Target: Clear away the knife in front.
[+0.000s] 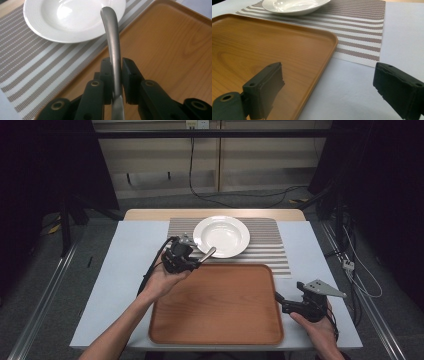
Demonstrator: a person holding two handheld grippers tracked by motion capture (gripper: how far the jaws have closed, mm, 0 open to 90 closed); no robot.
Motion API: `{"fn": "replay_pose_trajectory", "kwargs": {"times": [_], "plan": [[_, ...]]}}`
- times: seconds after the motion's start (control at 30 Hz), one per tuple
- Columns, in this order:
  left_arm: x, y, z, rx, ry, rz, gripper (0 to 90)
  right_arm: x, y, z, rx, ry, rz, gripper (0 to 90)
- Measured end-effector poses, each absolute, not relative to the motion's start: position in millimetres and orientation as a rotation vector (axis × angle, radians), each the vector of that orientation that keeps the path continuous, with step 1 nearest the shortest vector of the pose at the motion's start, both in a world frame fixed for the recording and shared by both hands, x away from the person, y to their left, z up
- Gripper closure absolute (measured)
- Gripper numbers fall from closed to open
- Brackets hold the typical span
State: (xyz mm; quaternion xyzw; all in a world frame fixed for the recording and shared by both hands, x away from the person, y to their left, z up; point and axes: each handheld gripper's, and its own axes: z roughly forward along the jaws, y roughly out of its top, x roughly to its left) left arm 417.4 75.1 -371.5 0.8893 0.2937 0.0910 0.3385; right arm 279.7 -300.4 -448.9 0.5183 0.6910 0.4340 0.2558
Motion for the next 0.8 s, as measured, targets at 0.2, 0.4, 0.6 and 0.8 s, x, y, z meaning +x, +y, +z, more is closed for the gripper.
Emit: {"fn": "replay_pose_trajectory", "kwargs": {"times": [0.2,0.4,0.6,0.8], "plan": [[406,76,-379,2.334,0.764,0.224,80.0,280,-299,-449,1.406,1.877,1.173,8.8],[397,77,-383,2.338,0.759,0.217,80.0,280,-298,-448,1.399,1.883,1.168,8.8],[391,75,-386,2.340,0.770,0.222,80.0,280,-298,-448,1.391,1.886,1.172,8.8],[385,79,-391,2.346,0.774,0.183,80.0,279,-297,-448,1.389,1.888,1.170,8.9]]}}
